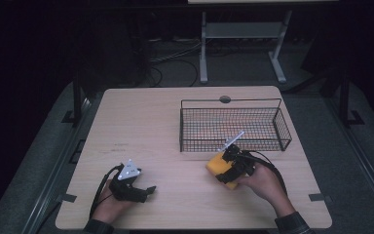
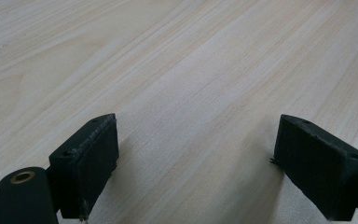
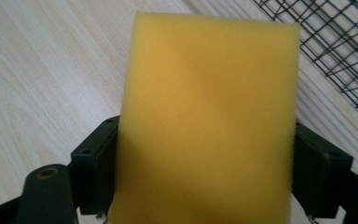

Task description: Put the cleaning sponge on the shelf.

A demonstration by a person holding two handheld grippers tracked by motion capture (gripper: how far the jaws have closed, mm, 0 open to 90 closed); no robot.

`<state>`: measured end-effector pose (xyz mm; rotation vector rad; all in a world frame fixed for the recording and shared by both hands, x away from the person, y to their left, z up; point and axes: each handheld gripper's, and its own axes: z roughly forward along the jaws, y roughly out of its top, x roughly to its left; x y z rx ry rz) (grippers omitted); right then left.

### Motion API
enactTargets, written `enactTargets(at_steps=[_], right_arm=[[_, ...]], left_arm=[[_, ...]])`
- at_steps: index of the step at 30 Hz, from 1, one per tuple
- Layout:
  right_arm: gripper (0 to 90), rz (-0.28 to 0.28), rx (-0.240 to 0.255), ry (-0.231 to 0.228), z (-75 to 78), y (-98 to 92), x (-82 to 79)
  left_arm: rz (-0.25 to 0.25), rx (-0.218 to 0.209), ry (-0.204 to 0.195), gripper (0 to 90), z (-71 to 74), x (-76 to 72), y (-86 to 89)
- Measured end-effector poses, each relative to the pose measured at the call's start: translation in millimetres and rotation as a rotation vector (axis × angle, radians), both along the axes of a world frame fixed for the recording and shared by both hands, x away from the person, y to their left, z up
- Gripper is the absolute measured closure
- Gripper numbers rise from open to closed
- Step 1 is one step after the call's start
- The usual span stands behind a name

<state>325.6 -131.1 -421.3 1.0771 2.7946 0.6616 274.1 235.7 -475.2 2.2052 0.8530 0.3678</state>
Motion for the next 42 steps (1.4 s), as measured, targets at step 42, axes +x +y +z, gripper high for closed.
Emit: enactTargets(at_steps=[42], right_arm=[[21.3, -0.114, 0.022, -0.016, 37.3, -69.2, -2.6]], left_arm=[[-0.001, 0.002, -0.001, 13.0, 0.1, 0.1, 0.1]])
